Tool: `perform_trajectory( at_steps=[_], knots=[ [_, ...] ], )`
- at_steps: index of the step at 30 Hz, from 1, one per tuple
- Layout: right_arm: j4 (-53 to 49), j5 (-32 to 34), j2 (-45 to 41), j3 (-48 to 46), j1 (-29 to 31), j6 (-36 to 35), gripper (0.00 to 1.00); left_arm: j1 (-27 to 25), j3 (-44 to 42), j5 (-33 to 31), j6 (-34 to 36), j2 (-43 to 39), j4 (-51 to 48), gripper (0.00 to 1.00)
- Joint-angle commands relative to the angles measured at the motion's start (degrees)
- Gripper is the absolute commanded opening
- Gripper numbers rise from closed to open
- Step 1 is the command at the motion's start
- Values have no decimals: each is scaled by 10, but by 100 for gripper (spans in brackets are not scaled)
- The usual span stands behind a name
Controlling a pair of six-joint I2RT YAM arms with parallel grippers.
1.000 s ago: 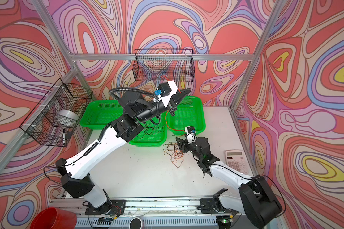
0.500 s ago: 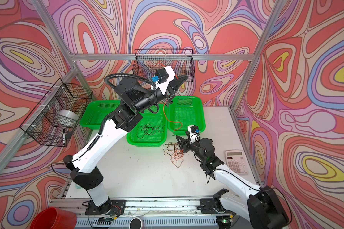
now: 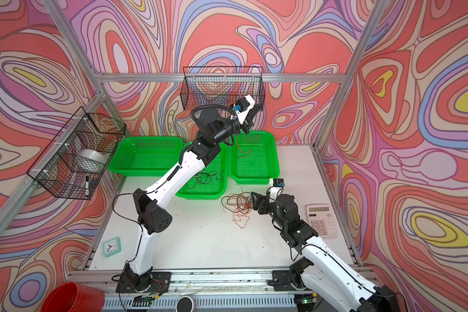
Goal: Untangle the cables
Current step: 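Lower the red wire into the green basket nearest the right arm with left gripper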
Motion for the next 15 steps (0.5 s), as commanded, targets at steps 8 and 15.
perform_trajectory(
  at_steps=[8,15],
  knots=[
    [-59,42,-39,-15,2,37,79,12,-41,-103,-24,133,101,0],
    [-126,71,-49,22,2,9,76,13,-58,-183,-5,193,8,21]
  ],
)
